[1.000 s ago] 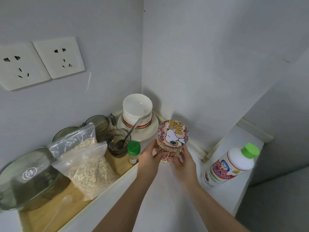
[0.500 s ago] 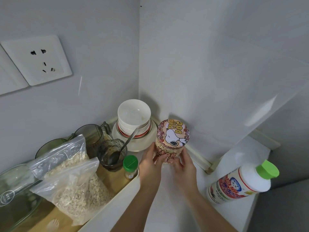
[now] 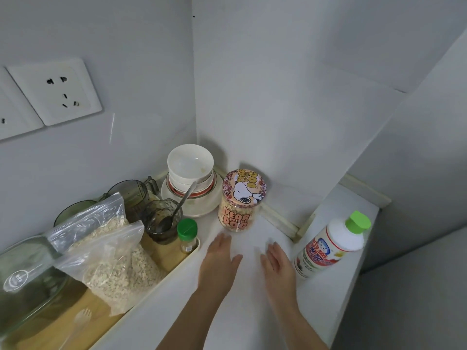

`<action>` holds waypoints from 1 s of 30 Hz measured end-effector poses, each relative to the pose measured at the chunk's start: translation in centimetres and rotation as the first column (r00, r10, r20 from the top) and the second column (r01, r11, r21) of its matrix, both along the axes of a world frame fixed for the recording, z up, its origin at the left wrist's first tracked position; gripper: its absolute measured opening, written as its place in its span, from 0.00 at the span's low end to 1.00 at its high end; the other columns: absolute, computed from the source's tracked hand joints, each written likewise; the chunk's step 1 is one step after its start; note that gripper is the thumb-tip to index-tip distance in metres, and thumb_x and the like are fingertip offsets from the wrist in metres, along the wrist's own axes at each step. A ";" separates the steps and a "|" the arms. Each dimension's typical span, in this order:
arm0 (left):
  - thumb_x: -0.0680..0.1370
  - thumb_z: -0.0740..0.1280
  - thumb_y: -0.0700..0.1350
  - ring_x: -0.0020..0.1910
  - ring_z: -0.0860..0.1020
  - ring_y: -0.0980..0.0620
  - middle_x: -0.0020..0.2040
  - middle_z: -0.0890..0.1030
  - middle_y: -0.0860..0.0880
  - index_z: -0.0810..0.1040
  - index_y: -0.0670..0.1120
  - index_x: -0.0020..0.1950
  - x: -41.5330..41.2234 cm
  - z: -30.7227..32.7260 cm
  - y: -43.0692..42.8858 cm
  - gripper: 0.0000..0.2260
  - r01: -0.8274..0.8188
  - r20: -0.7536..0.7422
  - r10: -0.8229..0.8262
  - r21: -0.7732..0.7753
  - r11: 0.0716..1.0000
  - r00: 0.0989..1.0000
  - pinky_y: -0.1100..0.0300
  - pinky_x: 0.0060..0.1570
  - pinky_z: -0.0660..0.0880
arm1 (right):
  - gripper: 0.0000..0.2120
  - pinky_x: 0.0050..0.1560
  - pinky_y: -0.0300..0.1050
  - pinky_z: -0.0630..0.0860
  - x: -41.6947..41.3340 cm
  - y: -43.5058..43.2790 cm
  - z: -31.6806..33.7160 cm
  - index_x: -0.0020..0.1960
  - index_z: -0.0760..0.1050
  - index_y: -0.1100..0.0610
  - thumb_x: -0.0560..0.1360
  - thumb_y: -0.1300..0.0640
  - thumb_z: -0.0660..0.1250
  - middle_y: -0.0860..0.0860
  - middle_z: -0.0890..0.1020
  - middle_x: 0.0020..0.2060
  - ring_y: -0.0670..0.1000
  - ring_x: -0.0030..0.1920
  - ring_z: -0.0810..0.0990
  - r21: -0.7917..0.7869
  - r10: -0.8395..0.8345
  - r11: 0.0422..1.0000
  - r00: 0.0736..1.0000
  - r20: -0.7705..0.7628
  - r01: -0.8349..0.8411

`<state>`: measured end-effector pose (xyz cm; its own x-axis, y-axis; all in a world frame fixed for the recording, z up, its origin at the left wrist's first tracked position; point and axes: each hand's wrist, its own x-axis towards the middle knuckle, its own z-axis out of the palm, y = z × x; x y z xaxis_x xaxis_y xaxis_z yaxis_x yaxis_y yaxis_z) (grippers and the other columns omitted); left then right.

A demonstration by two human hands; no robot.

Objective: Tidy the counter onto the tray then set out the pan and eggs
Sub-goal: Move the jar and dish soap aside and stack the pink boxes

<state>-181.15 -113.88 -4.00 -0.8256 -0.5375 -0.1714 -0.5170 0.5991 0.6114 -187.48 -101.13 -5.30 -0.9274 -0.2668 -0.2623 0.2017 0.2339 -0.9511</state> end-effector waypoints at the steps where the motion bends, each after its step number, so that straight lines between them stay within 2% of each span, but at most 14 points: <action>1: 0.80 0.62 0.53 0.77 0.53 0.49 0.78 0.55 0.47 0.58 0.47 0.77 0.7 0.0 0.4 0.27 0.100 0.102 -0.090 -0.102 0.990 0.991 0.57 0.72 0.55 | 0.18 0.57 0.34 0.71 0.8 1.2 -0.1 0.67 0.73 0.58 0.77 0.64 0.66 0.49 0.79 0.60 0.42 0.57 0.78 0.006 -0.032 0.999 0.999 0.000 0.032; 3: 0.79 0.64 0.55 0.78 0.47 0.44 0.79 0.49 0.45 0.56 0.49 0.77 2.2 0.5 1.3 0.30 0.251 0.283 -0.188 -0.205 0.946 0.941 0.48 0.74 0.51 | 0.09 0.52 0.38 0.74 2.2 3.5 -0.2 0.55 0.80 0.55 0.76 0.62 0.67 0.47 0.83 0.48 0.48 0.52 0.81 0.048 -0.115 0.992 0.993 -0.014 0.116; 5: 0.75 0.68 0.57 0.77 0.42 0.40 0.79 0.44 0.44 0.52 0.50 0.78 3.5 0.7 2.0 0.37 0.321 0.428 -0.214 -0.195 0.927 0.878 0.38 0.73 0.50 | 0.03 0.50 0.49 0.76 2.5 5.2 -0.1 0.46 0.78 0.52 0.75 0.60 0.69 0.49 0.82 0.41 0.56 0.48 0.81 0.116 -0.205 0.971 0.978 -0.047 0.209; 6: 0.74 0.69 0.58 0.77 0.41 0.39 0.79 0.42 0.44 0.49 0.51 0.78 4.1 0.8 2.1 0.41 0.338 0.477 -0.222 -0.173 0.925 0.851 0.34 0.71 0.51 | 0.04 0.50 0.51 0.76 2.4 5.8 0.0 0.45 0.76 0.53 0.74 0.60 0.70 0.51 0.81 0.41 0.58 0.47 0.80 0.138 -0.260 0.954 0.963 -0.066 0.267; 8: 0.71 0.72 0.60 0.77 0.40 0.38 0.79 0.40 0.45 0.46 0.54 0.78 5.0 1.0 2.2 0.45 0.344 0.527 -0.229 -0.130 0.930 0.819 0.31 0.68 0.54 | 0.13 0.51 0.53 0.76 1.6 6.6 0.8 0.52 0.72 0.56 0.71 0.60 0.73 0.54 0.79 0.48 0.58 0.49 0.78 0.155 -0.358 0.916 0.929 -0.097 0.370; 10: 0.69 0.74 0.59 0.77 0.41 0.38 0.79 0.41 0.45 0.47 0.55 0.78 5.1 1.5 2.3 0.46 0.330 0.530 -0.228 -0.105 0.938 0.817 0.30 0.67 0.57 | 0.30 0.56 0.54 0.75 0.7 6.9 1.6 0.66 0.67 0.59 0.69 0.61 0.76 0.56 0.74 0.61 0.57 0.56 0.75 0.192 -0.395 0.886 0.904 -0.163 0.421; 12: 0.69 0.75 0.57 0.77 0.42 0.38 0.79 0.43 0.45 0.50 0.55 0.78 4.8 2.0 2.4 0.46 0.331 0.541 -0.228 -0.100 0.938 0.810 0.29 0.66 0.59 | 0.39 0.60 0.54 0.73 -0.2 7.1 2.1 0.73 0.62 0.58 0.67 0.61 0.77 0.54 0.71 0.66 0.54 0.62 0.72 0.178 -0.348 0.905 0.912 -0.216 0.387; 15: 0.68 0.75 0.57 0.77 0.43 0.37 0.79 0.44 0.45 0.50 0.55 0.77 4.7 2.4 2.6 0.46 0.329 0.554 -0.218 -0.107 0.938 0.804 0.29 0.65 0.59 | 0.27 0.54 0.46 0.73 -0.9 7.1 2.1 0.63 0.69 0.50 0.69 0.61 0.76 0.47 0.78 0.57 0.50 0.57 0.77 0.102 -0.236 0.959 0.946 -0.223 0.264; 17: 0.68 0.75 0.57 0.77 0.42 0.37 0.79 0.43 0.45 0.50 0.55 0.77 4.9 2.3 2.7 0.46 0.325 0.555 -0.214 -0.109 0.939 0.804 0.29 0.65 0.59 | 0.23 0.53 0.45 0.74 -1.0 6.8 2.1 0.58 0.70 0.48 0.69 0.60 0.76 0.46 0.79 0.52 0.50 0.53 0.79 0.102 -0.215 0.965 0.950 -0.227 0.243; 20: 0.68 0.75 0.58 0.77 0.42 0.38 0.79 0.43 0.46 0.49 0.56 0.77 4.9 2.2 2.7 0.46 0.324 0.553 -0.204 -0.127 0.938 0.807 0.30 0.66 0.60 | 0.23 0.53 0.43 0.75 -1.1 5.3 2.1 0.58 0.71 0.49 0.68 0.60 0.77 0.44 0.79 0.51 0.45 0.51 0.79 0.046 -0.191 0.978 0.964 -0.184 0.202; 23: 0.69 0.74 0.59 0.77 0.42 0.38 0.79 0.43 0.46 0.49 0.56 0.77 4.8 2.0 2.7 0.46 0.323 0.558 -0.202 -0.126 0.938 0.805 0.30 0.66 0.60 | 0.22 0.46 0.35 0.75 -1.5 3.2 2.1 0.57 0.72 0.50 0.68 0.61 0.77 0.46 0.81 0.50 0.43 0.48 0.79 0.018 -0.182 0.982 0.964 -0.192 0.189; 26: 0.69 0.74 0.59 0.77 0.41 0.38 0.79 0.41 0.46 0.48 0.57 0.78 4.9 1.8 2.8 0.47 0.322 0.564 -0.202 -0.122 0.939 0.801 0.29 0.66 0.58 | 0.21 0.40 0.27 0.72 -2.3 1.6 2.5 0.55 0.72 0.51 0.68 0.62 0.77 0.46 0.77 0.49 0.40 0.46 0.77 0.037 -0.166 0.983 0.956 -0.241 0.179; 27: 0.69 0.74 0.59 0.77 0.41 0.38 0.79 0.41 0.46 0.47 0.57 0.78 4.8 1.8 2.7 0.47 0.320 0.563 -0.201 -0.121 0.940 0.802 0.29 0.66 0.58 | 0.20 0.40 0.27 0.71 -2.7 1.2 2.6 0.54 0.72 0.51 0.68 0.63 0.77 0.45 0.74 0.48 0.40 0.44 0.76 0.058 -0.157 0.982 0.950 -0.269 0.178; 30: 0.69 0.74 0.59 0.77 0.41 0.38 0.79 0.41 0.46 0.48 0.57 0.77 4.7 1.8 2.7 0.46 0.316 0.560 -0.196 -0.125 0.941 0.805 0.29 0.66 0.58 | 0.20 0.45 0.35 0.72 -3.7 0.7 2.5 0.52 0.73 0.51 0.67 0.64 0.77 0.44 0.71 0.44 0.41 0.43 0.75 0.118 -0.128 0.977 0.935 -0.331 0.175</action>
